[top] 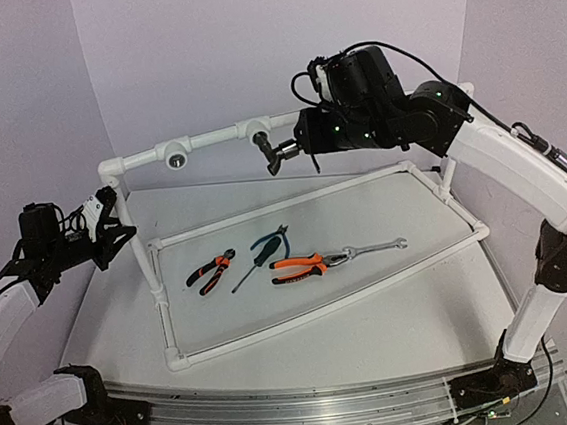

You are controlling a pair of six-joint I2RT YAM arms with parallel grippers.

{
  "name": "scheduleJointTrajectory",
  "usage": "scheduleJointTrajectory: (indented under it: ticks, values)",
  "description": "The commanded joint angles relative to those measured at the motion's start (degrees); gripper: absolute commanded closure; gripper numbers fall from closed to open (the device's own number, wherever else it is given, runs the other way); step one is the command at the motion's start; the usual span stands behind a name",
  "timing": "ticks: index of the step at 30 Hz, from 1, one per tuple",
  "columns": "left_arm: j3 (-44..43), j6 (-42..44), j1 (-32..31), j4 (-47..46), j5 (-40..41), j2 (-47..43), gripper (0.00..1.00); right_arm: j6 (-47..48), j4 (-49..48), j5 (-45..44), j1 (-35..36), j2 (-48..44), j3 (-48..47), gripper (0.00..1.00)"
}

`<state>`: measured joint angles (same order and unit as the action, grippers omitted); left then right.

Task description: Install the water faucets

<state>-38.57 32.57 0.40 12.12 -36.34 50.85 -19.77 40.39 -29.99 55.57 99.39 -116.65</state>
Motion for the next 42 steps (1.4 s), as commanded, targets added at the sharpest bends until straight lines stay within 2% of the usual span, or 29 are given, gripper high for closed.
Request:
scheduleJointTrajectory:
  ticks: [1, 5, 12, 23, 26, 31, 34, 38, 42]
  values:
    - [5.26, 12.46, -2.60, 18.87, -4.53, 3.47, 1.00, -4.77, 2.76, 0.73, -1.65, 0.01, 3.75, 0.60]
    - [5.17, 12.64, -2.60, 18.91, -4.40, 3.46, 1.00, -5.71, 2.77, 2.41, -1.68, 0.65, 4.62, 0.57]
    - [5.40, 12.63, -2.60, 18.64, -4.61, 3.52, 1.00, -8.56, 1.69, 10.57, -1.66, 3.82, 3.58, 0.55]
    - [5.65, 12.87, -2.60, 18.17, -4.62, 3.48, 1.00, -14.05, -7.92, 22.34, -1.63, 4.67, 6.83, 0.55]
    - [5.70, 13.00, -2.60, 18.02, -4.62, 3.52, 1.00, -14.42, -10.10, 21.60, -1.67, 3.16, 8.88, 0.55]
    - [5.78, 12.89, -2.60, 17.88, -4.87, 3.44, 1.00, -13.26, -10.02, 15.56, -1.65, -1.68, 14.90, 0.55]
    - [5.87, 12.97, -2.60, 17.72, -4.97, 3.33, 1.00, -10.53, -9.35, 8.25, -1.67, -6.46, 20.27, 0.53]
    - [5.74, 13.06, -2.57, 17.23, -5.06, 3.41, 1.00, -2.48, -7.65, 1.61, -1.63, -13.65, 24.17, 0.50]
    - [5.44, 12.57, -2.60, 16.75, -5.06, 3.91, 1.00, 16.34, -7.49, 1.17, -1.54, -17.48, 24.75, 0.44]
